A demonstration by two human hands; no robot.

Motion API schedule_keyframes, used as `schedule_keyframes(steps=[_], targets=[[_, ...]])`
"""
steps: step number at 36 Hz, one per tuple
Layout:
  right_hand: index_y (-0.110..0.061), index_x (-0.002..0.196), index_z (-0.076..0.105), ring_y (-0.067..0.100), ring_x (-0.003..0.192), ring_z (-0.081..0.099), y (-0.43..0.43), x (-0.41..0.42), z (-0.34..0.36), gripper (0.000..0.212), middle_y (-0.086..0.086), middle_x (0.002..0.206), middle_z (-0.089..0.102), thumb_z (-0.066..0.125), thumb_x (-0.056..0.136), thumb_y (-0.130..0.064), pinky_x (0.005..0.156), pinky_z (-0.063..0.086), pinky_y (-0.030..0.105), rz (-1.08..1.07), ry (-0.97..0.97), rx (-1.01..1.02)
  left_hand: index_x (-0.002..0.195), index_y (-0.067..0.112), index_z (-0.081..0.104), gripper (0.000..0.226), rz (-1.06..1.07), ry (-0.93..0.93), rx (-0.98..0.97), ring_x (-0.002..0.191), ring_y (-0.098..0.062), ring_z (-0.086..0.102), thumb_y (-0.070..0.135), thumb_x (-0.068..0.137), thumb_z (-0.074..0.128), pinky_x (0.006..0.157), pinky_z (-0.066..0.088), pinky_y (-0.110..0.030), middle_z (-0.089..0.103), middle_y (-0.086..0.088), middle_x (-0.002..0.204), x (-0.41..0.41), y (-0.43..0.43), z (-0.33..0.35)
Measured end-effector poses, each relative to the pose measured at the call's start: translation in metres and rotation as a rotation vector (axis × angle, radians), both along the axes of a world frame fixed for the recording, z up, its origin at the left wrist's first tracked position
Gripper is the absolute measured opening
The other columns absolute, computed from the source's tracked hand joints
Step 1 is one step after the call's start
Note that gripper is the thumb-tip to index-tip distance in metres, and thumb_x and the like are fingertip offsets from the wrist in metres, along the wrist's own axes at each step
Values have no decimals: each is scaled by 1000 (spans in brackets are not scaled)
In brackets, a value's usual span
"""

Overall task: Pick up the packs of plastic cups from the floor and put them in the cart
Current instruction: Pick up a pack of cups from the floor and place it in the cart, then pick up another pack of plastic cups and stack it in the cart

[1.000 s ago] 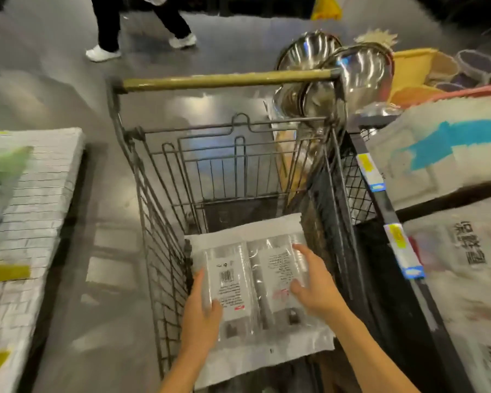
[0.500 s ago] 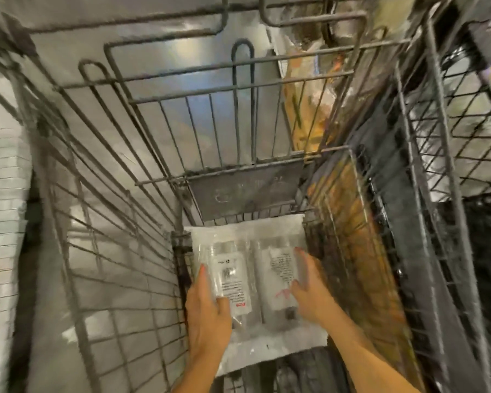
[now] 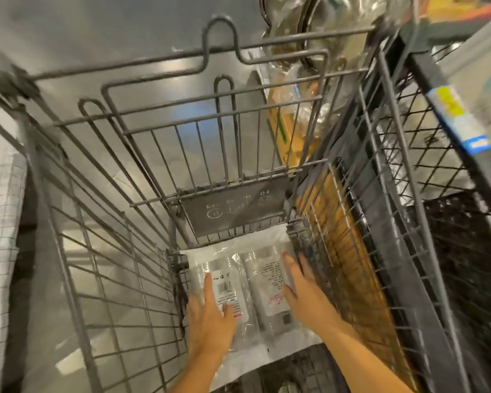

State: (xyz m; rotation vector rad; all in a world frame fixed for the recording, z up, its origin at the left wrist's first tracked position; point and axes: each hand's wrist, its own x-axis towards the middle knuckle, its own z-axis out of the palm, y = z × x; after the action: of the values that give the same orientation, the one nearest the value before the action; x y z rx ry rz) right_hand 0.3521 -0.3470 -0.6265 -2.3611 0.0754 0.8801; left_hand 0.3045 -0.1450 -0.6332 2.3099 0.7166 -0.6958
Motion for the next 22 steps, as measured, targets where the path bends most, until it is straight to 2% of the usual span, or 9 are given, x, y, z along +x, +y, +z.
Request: schedule_keyframes(steps=[1, 2, 3, 4, 5, 6, 10, 18, 22], targets=[[-45, 156, 8, 13, 151, 13, 0, 3, 13, 62, -16, 163, -7, 41, 105, -32, 116, 25, 35, 10, -8, -32, 151, 48, -4, 75, -67, 2, 1, 144, -31, 27, 34, 97, 47, 73, 52, -26, 1, -7, 163, 6, -1, 14], [-40, 157, 8, 18, 151, 14, 0, 6, 27, 63, -11, 165, -7, 43, 105, -31, 114, 28, 36, 4, -11, -65, 152, 46, 1, 72, -142, -4, -10, 147, -29, 22, 35, 97, 45, 77, 52, -27, -1, -3, 164, 13, -1, 29], [-36, 157, 11, 21, 152, 13, 0, 9, 42, 64, -6, 166, -3, 45, 104, -29, 116, 26, 37, 15, -46, -83, 153, 43, 6, 68, -222, -16, -29, 148, -28, 18, 36, 97, 43, 93, 51, -37, 0, -1, 164, 20, -1, 44], [-32, 157, 15, 22, 152, 10, -2, 11, 59, 63, -2, 166, 3, 47, 103, -27, 118, 24, 37, 32, -76, -90, 154, 37, 11, 65, -311, -20, -42, 149, -26, 17, 36, 97, 42, 107, 41, -44, 5, 0, 164, 28, -1, 62], [-30, 156, 18, 23, 152, 11, -2, 14, 79, 62, 1, 165, 10, 47, 102, -26, 119, 24, 37, 54, -124, -104, 154, 32, 17, 62, -405, -36, -37, 148, -25, 20, 37, 97, 41, 113, 33, -45, 11, -1, 163, 36, -1, 81], [-28, 155, 22, 23, 151, 14, -4, 16, 100, 59, 3, 164, 17, 47, 102, -26, 119, 27, 37, 68, -174, -124, 153, 28, 23, 59, -496, -61, -17, 145, -24, 26, 37, 98, 40, 114, 32, -44, 20, -2, 161, 46, -1, 101], [-24, 151, 35, 21, 139, 35, -10, 18, 198, 50, -2, 153, 37, 43, 102, -33, 111, 36, 33, 89, -353, -207, 146, 24, 39, 52, -781, -193, 84, 128, -24, 46, 39, 95, 42, 102, 42, -40, 46, -1, 143, 79, -4, 190], [-20, 143, 45, 28, 129, 46, -50, -30, 364, 50, 5, 137, 51, 47, 95, -30, 103, 41, 41, 53, -449, -354, 136, 27, 47, 48, -1105, -439, 194, 111, -23, 55, 49, 94, 42, 92, 49, -41, 56, 0, 125, 101, -39, 362], [-24, 144, 44, 29, 126, 49, -75, -72, 434, 45, 6, 137, 52, 46, 99, -31, 100, 44, 41, -28, -421, -412, 136, 27, 48, 50, -1175, -521, 154, 114, -22, 55, 52, 93, 43, 94, 49, -40, 57, 0, 128, 78, -65, 434]])
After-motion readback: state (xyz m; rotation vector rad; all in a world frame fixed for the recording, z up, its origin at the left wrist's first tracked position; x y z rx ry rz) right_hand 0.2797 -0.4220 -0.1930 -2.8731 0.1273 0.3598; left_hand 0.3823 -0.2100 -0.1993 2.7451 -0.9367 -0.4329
